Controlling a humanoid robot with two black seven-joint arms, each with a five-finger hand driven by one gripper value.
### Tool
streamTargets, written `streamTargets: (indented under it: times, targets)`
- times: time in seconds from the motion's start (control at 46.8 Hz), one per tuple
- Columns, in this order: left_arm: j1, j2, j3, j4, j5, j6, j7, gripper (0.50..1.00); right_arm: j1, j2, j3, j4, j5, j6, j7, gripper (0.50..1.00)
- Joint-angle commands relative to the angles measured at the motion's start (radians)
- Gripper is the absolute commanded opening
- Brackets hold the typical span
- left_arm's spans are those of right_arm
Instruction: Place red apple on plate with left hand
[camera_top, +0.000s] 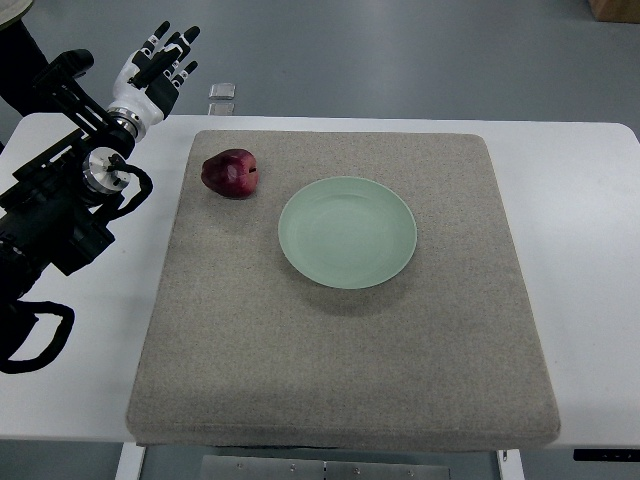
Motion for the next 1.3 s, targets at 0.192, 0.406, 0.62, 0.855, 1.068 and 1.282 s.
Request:
streamTargets:
  times: [0.192,0.406,0.62,0.855,1.068,1.282]
  targets:
    - [0.002,0.001,0.002,0.0,0.0,0.0,-0.02,0.996,0.0,0.0,0.0,0.0,0.0,0.0,-0.001,0.964]
    - [0.003,0.008,-0.021,0.002,-0.016,-0.001,-0.02,0.996,0.0,0.0,0.0,0.0,0.0,0.0,0.001,0.964]
    - [-0.002,0.008,-0.026,-0.001,-0.016,-0.011,-0.017,0.996,0.0,0.0,0.0,0.0,0.0,0.0,0.001,0.964]
    - [-0.003,0.008,-0.02,-0.001,-0.006,-0.011,-0.015,0.996,0.0,0.0,0.0,0.0,0.0,0.0,-0.001,0.964]
    - [-0.009,0.017,0.046,0.0,0.033,-0.006,-0.009,0.996,0.0,0.0,0.0,0.0,0.0,0.0,0.001,0.964]
    - [-0.034,0.049,0.14,-0.005,0.191,-0.006,-0.009,0.996,0.0,0.0,0.0,0.0,0.0,0.0,0.001,0.964]
